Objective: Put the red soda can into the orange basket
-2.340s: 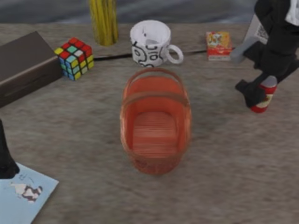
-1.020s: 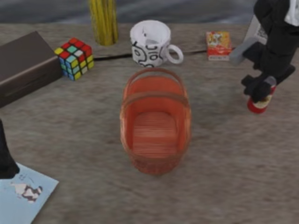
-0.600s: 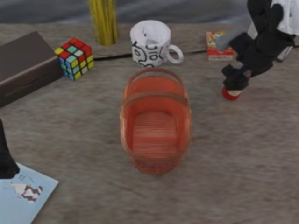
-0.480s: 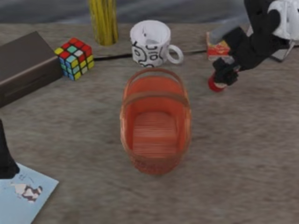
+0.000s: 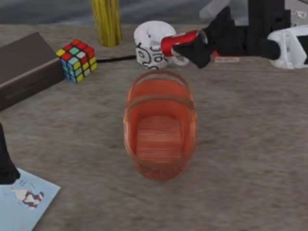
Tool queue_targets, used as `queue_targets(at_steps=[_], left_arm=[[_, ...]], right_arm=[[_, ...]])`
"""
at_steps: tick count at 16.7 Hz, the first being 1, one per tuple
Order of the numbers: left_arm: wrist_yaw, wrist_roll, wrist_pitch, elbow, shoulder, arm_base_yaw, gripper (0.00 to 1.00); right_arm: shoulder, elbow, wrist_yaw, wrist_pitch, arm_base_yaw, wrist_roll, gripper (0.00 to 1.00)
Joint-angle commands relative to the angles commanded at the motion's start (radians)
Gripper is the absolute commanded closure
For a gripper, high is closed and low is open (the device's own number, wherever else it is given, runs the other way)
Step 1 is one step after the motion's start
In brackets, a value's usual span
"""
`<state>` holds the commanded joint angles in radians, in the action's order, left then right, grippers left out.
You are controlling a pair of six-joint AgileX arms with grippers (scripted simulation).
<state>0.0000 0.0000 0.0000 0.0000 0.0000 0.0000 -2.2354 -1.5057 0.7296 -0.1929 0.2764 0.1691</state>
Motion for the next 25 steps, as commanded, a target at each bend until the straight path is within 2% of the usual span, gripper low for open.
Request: queue_targets(at_steps=[3,5,7,9,11,17,25], left_arm=[[0.000,0.000,0.000,0.000,0.000,0.000,0.00],[0.000,0.000,0.000,0.000,0.000,0.000,0.00],[0.000,0.000,0.000,0.000,0.000,0.000,0.00],[0.000,0.000,0.000,0.000,0.000,0.000,0.00],[0.000,0.000,0.000,0.000,0.000,0.000,0.00],[0.000,0.000,0.000,0.000,0.000,0.000,0.00],[0.000,0.000,0.000,0.000,0.000,0.000,0.00]], right_arm=[[0.054,0.104,0.159,-0.287,0.023,-0.091,1.00],[0.091,0.160,0.248,-0.439,0.036,-0.138,1.00],[0.125,0.202,0.319,-0.549,0.046,-0.173,1.00],[0.150,0.227,0.366,-0.617,0.053,-0.194,1.00],[0.160,0.236,0.384,-0.643,0.056,-0.202,1.00],[0.140,0.236,0.386,-0.657,0.053,-0.203,1.00],[-0.090,0.297,0.381,-0.947,0.060,-0.197,1.00]])
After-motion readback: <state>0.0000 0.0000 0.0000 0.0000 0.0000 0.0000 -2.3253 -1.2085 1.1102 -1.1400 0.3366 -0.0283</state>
